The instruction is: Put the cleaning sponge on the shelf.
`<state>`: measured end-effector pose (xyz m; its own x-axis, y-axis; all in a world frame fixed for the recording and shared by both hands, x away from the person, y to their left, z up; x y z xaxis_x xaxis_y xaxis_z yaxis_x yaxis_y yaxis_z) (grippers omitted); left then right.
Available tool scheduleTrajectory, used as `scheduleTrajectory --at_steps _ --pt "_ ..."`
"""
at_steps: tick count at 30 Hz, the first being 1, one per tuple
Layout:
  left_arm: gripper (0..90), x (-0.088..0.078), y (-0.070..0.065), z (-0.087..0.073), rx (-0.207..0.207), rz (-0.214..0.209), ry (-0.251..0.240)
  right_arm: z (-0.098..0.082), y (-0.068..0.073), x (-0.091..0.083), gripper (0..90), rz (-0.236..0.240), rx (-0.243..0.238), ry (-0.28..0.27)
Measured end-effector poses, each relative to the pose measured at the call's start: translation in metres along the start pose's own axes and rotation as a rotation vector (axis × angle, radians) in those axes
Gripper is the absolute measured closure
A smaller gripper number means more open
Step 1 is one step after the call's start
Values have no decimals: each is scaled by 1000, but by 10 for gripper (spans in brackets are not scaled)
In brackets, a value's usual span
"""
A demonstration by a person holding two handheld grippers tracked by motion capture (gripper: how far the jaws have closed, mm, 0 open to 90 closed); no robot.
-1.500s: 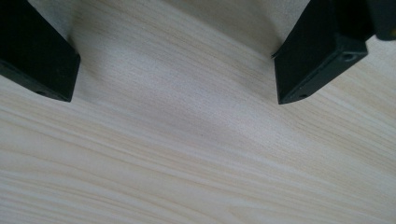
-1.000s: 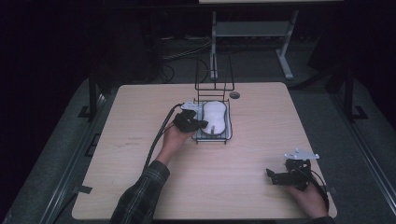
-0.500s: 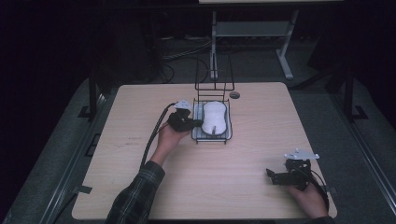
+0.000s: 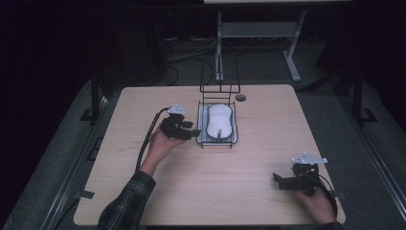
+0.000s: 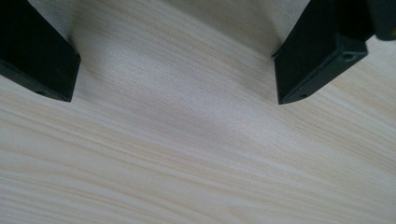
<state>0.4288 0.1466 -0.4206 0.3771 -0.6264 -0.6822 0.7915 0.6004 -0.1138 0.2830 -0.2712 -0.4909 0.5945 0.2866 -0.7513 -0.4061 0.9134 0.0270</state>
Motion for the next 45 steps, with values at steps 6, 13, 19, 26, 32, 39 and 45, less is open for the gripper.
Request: scheduleTrajectory --at_steps 6,13,19,26,32,39,45 --pt "296 -16 -1 -12 -19 9 11 0 0 0 0 0 0 0" --pt "160 -34 -4 -26 9 38 52 0 0 0 0 0 0 0" --pt "137 -46 -8 -40 14 60 42 0 0 0 0 0 -1 0" --pt "137 -59 -17 -58 15 72 34 0 0 0 0 0 -1 0" --pt "137 -71 -24 -76 22 90 47 0 0 0 0 0 -1 0" --pt "138 -83 -26 -97 9 110 44 0 0 0 0 0 0 1" --pt "140 -92 -29 -115 -11 117 53 0 0 0 0 0 0 1"
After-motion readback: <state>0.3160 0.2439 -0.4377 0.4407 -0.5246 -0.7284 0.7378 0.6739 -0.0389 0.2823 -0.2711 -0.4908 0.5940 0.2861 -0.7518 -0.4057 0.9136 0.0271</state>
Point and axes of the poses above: each handheld gripper's, and its own axes: x roughly forward along the jaws, z roughly out of its top, y roughly to its left, the point moved 1 cm from there along x, roughly forward along the jaws, and after that the axes turned 3 degrees about y, right-handed, at the moved point
